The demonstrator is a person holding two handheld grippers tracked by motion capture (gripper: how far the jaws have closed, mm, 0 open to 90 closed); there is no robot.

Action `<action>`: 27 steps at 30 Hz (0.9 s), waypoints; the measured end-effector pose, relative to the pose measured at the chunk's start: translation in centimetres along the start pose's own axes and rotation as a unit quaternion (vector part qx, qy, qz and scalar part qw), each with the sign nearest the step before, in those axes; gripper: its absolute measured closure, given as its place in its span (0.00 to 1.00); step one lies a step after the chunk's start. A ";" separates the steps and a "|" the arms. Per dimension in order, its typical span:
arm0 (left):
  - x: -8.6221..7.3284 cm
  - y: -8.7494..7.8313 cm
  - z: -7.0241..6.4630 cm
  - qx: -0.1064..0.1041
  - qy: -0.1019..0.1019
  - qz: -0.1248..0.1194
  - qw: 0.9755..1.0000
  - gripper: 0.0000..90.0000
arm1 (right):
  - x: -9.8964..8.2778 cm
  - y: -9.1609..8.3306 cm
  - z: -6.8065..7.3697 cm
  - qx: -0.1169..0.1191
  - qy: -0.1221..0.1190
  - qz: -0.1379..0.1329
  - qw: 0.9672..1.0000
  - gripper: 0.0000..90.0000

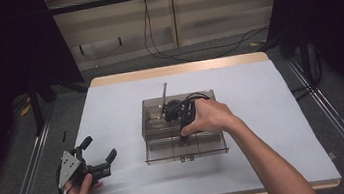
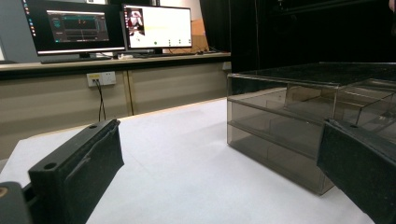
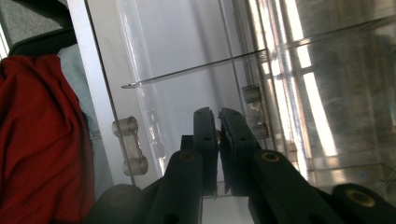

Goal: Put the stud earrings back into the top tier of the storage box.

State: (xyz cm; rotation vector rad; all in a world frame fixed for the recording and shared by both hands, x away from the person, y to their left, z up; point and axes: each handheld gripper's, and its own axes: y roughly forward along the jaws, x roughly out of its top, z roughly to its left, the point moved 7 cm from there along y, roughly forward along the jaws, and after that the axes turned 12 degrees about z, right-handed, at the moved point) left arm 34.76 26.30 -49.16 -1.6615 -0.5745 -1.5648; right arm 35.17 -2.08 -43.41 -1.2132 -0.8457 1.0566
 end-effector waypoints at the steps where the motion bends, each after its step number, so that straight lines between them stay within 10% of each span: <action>1: 0.0 0.0 0.0 0.000 0.000 0.000 1.000 0.01 | 0.2 0.4 0.0 0.002 -0.001 -0.004 1.000 0.95; 17: 0.0 0.0 0.0 0.000 0.000 0.000 1.000 0.01 | 0.0 0.7 0.3 -0.010 -0.002 -0.009 1.000 0.88; 27: 0.0 0.0 0.0 0.001 0.000 0.000 1.000 0.01 | -1.9 -0.5 0.4 -0.009 0.025 -0.102 0.994 0.81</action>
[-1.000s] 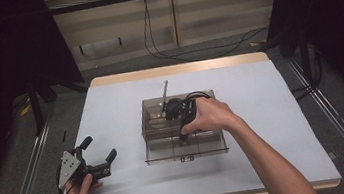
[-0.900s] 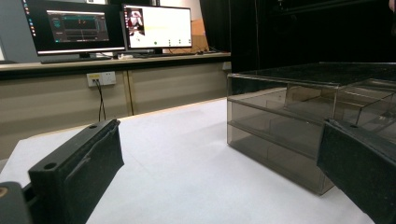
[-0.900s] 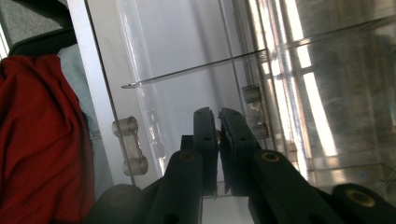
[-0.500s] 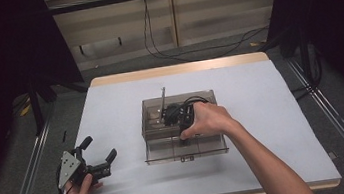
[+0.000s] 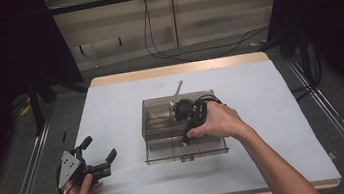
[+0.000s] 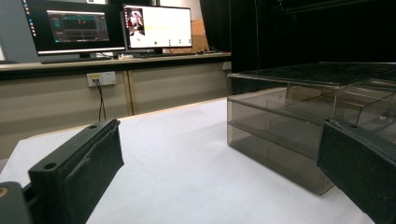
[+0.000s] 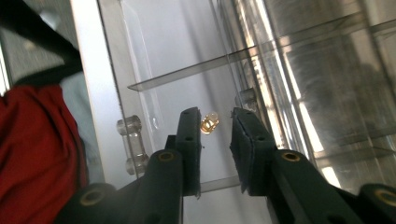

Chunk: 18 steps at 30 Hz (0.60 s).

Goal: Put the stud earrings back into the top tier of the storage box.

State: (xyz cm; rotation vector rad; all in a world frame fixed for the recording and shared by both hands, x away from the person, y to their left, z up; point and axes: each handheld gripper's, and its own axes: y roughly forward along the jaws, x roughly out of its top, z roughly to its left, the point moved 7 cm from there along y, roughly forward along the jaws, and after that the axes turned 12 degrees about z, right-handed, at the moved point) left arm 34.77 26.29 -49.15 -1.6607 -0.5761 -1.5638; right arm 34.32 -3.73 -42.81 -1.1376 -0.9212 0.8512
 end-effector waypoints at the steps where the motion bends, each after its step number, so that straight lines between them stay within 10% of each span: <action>1: 0.0 0.0 0.0 0.000 -0.002 0.000 1.000 0.01 | -0.2 -0.2 0.0 0.000 0.002 -0.010 1.000 0.80; 9: 0.0 0.0 0.0 0.000 -0.002 0.000 1.000 0.01 | -2.2 -2.5 -0.2 -0.005 0.005 -0.123 0.992 0.75; 18: 0.0 0.0 -0.1 -0.001 -0.004 0.000 1.000 0.01 | -6.5 -4.7 -1.4 -0.021 0.044 -0.223 0.974 0.69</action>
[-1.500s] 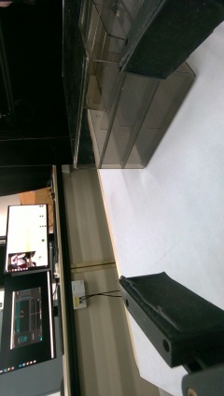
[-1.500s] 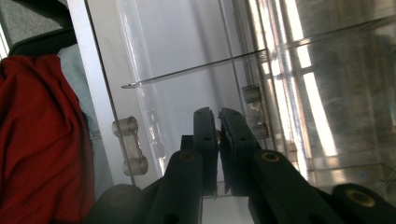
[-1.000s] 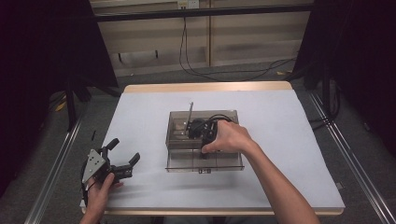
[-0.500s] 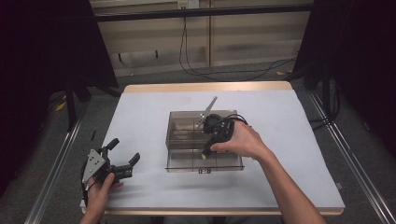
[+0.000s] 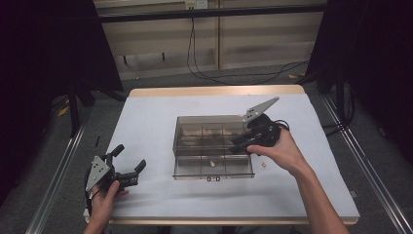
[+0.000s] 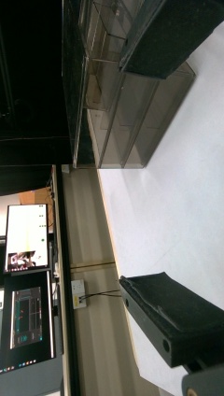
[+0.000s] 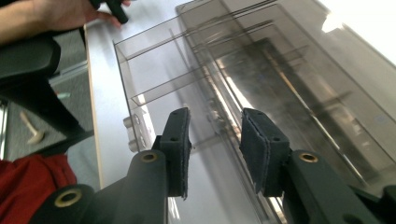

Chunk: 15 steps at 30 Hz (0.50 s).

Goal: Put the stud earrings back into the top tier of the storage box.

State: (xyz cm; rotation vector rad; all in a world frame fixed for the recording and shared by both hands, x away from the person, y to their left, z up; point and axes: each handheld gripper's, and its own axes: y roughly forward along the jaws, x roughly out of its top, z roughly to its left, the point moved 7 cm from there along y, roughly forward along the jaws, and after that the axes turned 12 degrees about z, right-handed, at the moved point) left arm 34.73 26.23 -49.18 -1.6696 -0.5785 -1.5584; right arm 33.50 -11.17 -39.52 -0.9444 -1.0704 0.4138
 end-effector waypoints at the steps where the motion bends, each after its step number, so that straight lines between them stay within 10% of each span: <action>1: 0.0 0.0 0.0 0.000 0.000 0.000 1.000 0.01 | 0.0 0.0 0.0 0.000 0.000 0.000 1.000 0.69; 15: 0.0 0.0 0.1 0.002 0.003 0.000 1.000 0.00 | -5.4 -2.8 -2.9 -0.037 0.067 -0.045 0.996 0.64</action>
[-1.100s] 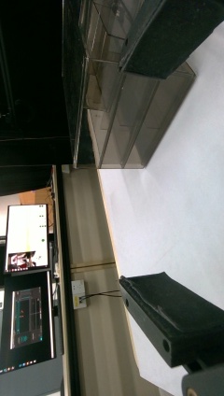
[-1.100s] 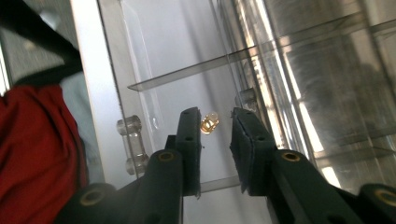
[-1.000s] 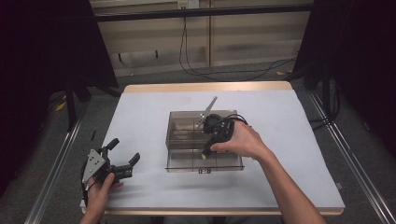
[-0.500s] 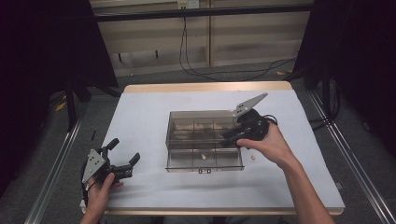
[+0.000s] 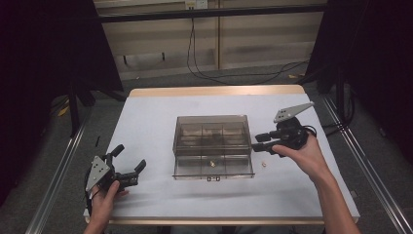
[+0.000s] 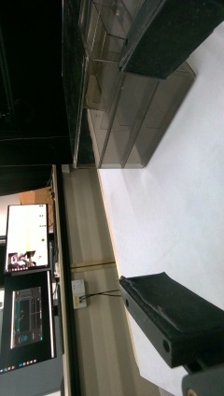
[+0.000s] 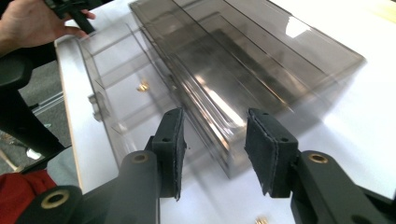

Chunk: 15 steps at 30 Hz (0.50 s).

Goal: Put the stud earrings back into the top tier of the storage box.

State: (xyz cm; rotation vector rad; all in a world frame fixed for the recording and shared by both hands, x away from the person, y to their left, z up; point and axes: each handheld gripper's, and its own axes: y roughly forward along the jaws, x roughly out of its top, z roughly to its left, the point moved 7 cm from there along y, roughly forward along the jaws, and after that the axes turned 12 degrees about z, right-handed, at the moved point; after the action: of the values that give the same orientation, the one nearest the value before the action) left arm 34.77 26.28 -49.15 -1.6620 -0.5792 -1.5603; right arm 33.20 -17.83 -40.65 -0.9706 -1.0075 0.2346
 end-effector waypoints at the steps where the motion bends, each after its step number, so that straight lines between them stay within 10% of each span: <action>1: 0.0 0.0 0.0 0.000 0.000 0.000 1.000 0.01 | -0.3 -0.1 -0.2 -0.001 0.006 0.000 1.000 0.64; 15: 0.0 0.0 0.0 -0.002 -0.002 0.000 1.000 0.00 | -4.1 1.8 -3.0 -0.030 0.050 0.080 0.995 0.66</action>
State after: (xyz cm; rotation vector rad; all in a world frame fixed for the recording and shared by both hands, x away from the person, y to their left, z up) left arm 34.74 26.24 -49.17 -1.6677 -0.5789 -1.5590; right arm 33.79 -20.85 -45.08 -1.1084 -0.8514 0.2871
